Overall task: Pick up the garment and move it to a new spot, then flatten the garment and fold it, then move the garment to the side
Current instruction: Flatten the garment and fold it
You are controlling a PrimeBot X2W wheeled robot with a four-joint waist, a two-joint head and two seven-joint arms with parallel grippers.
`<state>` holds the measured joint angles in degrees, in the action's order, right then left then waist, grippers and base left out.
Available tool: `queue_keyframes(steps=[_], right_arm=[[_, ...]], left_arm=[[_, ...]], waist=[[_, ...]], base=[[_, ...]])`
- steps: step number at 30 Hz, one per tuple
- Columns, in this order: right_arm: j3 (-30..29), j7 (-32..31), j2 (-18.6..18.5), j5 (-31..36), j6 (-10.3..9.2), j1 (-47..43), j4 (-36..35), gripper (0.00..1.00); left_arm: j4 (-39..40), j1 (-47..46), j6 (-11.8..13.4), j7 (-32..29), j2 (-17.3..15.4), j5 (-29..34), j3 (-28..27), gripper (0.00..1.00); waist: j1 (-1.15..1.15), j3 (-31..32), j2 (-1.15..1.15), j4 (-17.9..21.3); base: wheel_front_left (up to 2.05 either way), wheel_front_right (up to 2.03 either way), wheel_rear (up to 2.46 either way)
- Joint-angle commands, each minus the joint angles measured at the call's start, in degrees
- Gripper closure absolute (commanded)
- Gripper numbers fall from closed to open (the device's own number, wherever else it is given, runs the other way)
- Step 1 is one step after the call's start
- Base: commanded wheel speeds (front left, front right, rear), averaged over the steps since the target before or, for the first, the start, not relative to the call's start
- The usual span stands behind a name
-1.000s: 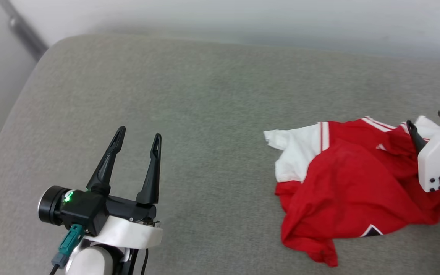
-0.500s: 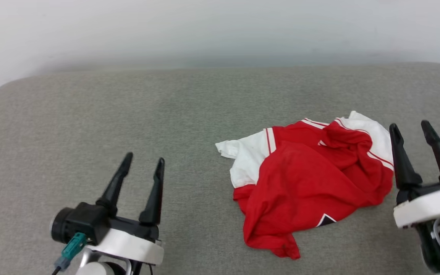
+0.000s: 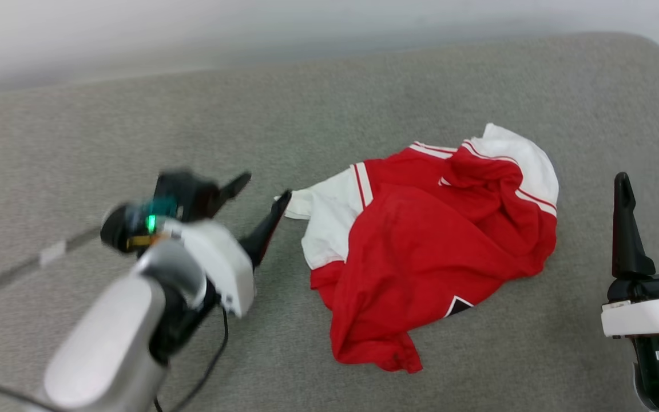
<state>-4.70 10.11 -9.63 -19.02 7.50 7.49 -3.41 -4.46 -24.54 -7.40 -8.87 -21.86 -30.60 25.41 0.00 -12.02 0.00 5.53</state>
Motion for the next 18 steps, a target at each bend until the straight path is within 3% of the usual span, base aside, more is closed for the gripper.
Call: queue_keyframes(steps=[1, 5, 10, 18], right_arm=[[-0.02, 0.28, 0.46, 0.43, -0.01, 0.75, -0.02, 0.0], [0.82, 0.88, 0.69, 1.91, -0.02, 1.91, 0.91, 0.0], [0.52, 1.97, 1.53, 2.35, -0.02, 3.02, 2.56, 0.0], [1.58, 3.36, 2.31, 2.77, -0.02, 4.18, 5.54, 0.0]], left_arm=[[-0.36, -3.31, -0.07, -2.72, -0.58, -1.39, 1.06, 0.0], [-3.89, -13.79, -0.06, -15.06, -4.65, -4.72, 5.74, 0.0], [-8.62, -23.07, -0.07, -28.03, -6.8, -11.33, 10.29, 0.0], [-14.26, -28.43, -0.07, -37.65, -9.5, -13.99, 17.08, 0.0]], waist=[[0.0, -2.25, 0.0, 1.86], [0.0, -5.34, 0.0, 3.84], [0.0, -8.2, 0.0, 5.84], [0.0, -10.83, 0.0, 7.86]], base=[[0.0, 0.0, 0.0], [0.0, 0.0, 0.0], [0.0, 0.0, 0.0], [0.0, 0.0, 0.0]])
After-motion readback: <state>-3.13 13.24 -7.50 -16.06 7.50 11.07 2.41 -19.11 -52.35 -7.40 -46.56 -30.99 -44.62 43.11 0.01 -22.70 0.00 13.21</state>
